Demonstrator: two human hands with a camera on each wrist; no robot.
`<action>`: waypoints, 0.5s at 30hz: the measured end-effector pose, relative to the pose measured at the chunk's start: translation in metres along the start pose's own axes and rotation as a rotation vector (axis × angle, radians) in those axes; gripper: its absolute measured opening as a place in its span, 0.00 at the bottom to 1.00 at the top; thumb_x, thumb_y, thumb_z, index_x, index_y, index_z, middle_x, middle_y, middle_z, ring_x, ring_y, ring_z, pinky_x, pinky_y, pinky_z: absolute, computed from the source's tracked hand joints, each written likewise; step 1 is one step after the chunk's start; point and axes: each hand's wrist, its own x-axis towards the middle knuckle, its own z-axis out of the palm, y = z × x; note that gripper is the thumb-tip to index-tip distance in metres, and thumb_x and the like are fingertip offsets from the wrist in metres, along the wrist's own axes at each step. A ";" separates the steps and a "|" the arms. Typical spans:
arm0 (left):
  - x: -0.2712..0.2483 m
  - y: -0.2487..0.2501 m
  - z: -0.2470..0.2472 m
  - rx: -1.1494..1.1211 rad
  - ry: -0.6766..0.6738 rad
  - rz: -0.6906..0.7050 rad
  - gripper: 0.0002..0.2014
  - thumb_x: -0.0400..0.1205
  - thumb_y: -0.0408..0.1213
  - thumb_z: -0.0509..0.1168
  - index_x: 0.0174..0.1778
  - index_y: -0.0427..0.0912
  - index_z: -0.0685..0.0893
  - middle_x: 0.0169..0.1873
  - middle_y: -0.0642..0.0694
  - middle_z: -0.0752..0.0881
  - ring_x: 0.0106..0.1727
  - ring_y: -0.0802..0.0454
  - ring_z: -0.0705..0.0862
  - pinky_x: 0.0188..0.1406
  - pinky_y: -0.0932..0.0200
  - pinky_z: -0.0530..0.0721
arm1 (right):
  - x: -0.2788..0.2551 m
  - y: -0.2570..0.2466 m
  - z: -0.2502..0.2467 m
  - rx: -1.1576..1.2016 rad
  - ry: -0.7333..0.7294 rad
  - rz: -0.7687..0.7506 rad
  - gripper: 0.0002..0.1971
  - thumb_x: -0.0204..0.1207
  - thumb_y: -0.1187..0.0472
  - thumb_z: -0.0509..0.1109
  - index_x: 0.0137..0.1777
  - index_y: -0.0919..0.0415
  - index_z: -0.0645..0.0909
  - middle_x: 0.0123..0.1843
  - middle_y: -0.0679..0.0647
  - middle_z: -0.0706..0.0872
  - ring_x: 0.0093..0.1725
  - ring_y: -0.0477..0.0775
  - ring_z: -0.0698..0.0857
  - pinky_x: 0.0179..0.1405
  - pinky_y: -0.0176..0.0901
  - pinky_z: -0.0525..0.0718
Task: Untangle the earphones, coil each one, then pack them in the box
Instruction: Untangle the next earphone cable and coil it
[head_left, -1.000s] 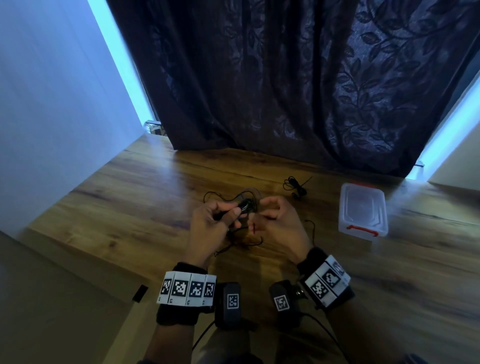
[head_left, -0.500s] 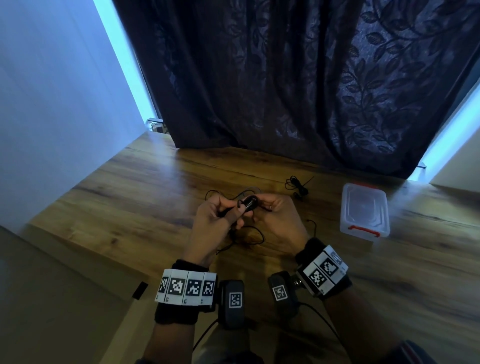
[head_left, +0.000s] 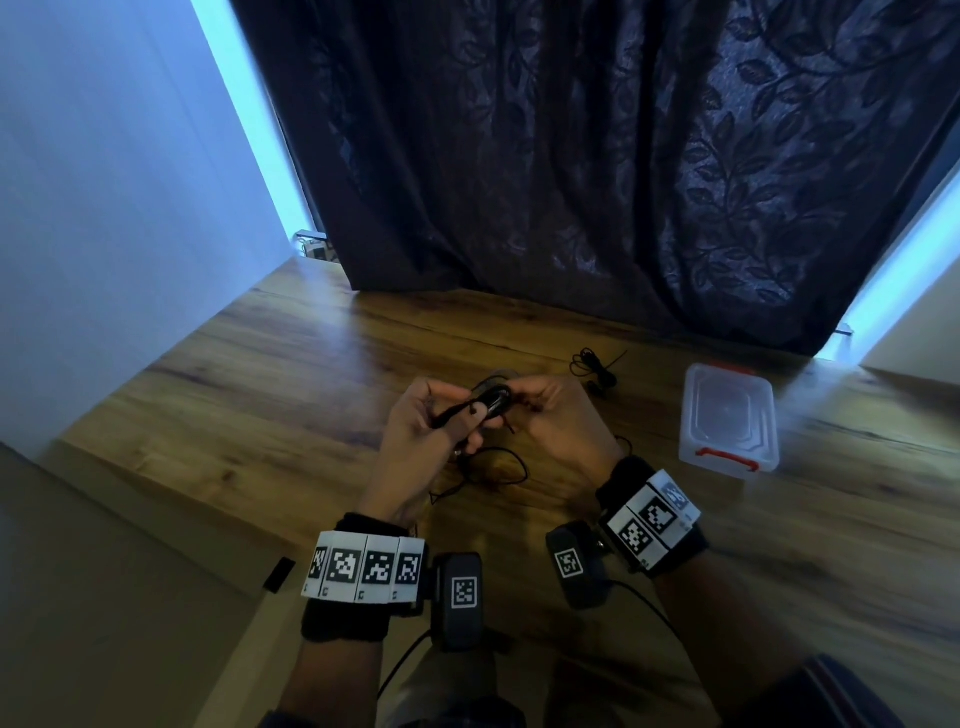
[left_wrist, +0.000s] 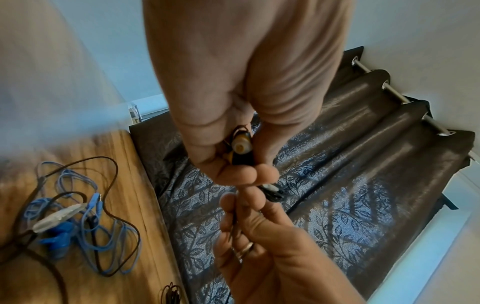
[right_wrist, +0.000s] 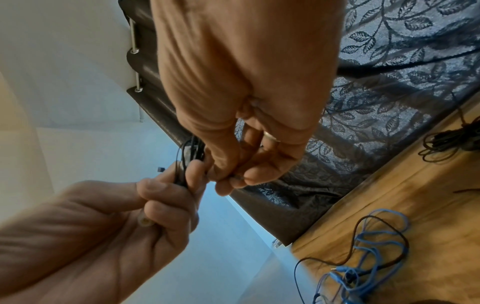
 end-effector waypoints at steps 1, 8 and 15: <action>-0.001 0.001 0.000 0.009 -0.012 0.005 0.14 0.80 0.26 0.68 0.60 0.32 0.77 0.40 0.38 0.92 0.32 0.52 0.85 0.38 0.55 0.84 | 0.000 -0.001 -0.001 -0.011 -0.008 0.004 0.12 0.77 0.76 0.73 0.56 0.65 0.91 0.57 0.63 0.91 0.55 0.53 0.90 0.56 0.37 0.87; 0.000 -0.001 0.000 0.069 0.051 0.087 0.04 0.81 0.25 0.68 0.48 0.38 0.83 0.38 0.41 0.91 0.36 0.50 0.85 0.38 0.55 0.85 | -0.006 -0.008 -0.001 -0.033 -0.034 0.103 0.11 0.80 0.70 0.73 0.59 0.60 0.90 0.52 0.51 0.93 0.49 0.38 0.90 0.48 0.31 0.86; 0.000 -0.004 0.006 0.259 0.175 0.167 0.06 0.82 0.25 0.67 0.43 0.40 0.82 0.38 0.42 0.88 0.34 0.56 0.86 0.34 0.60 0.86 | -0.012 -0.012 0.018 0.017 0.135 0.301 0.08 0.78 0.62 0.77 0.56 0.60 0.89 0.52 0.53 0.92 0.40 0.46 0.92 0.47 0.41 0.92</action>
